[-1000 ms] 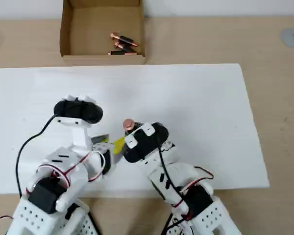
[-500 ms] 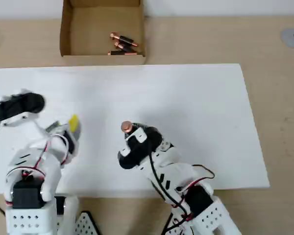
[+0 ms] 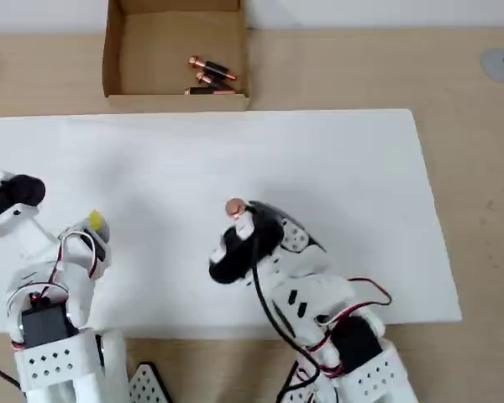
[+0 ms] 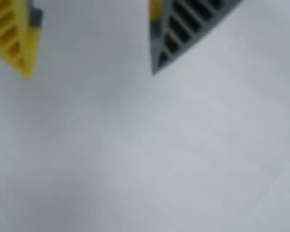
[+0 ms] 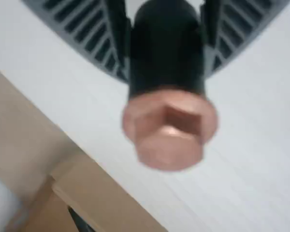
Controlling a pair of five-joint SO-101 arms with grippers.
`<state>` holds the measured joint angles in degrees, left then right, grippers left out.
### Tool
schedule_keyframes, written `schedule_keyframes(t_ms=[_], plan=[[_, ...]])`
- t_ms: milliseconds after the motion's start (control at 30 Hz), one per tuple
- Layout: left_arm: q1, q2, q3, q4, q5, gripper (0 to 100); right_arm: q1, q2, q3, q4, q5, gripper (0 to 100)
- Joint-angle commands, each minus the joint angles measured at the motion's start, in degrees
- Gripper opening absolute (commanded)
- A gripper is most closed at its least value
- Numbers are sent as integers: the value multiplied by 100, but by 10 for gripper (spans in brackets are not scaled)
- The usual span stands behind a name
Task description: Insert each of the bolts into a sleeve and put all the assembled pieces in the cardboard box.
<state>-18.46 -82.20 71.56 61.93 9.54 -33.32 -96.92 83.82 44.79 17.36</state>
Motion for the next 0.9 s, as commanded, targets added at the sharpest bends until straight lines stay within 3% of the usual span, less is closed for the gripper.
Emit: schedule_keyframes(t_ms=[0,233,467,867], plan=[[-70,-31,-18,-149,-62,172,101,690,-1314,369,53,12],[-70,-22,0,-167,-62,172,101,2598,-3442,1222,281,12],[-70,-31,-35,-176,-62,172,110,4470,-5007,1398,765,12],[-70,-31,9,-141,-26,172,769,7248,-6747,-97,1116,12]])
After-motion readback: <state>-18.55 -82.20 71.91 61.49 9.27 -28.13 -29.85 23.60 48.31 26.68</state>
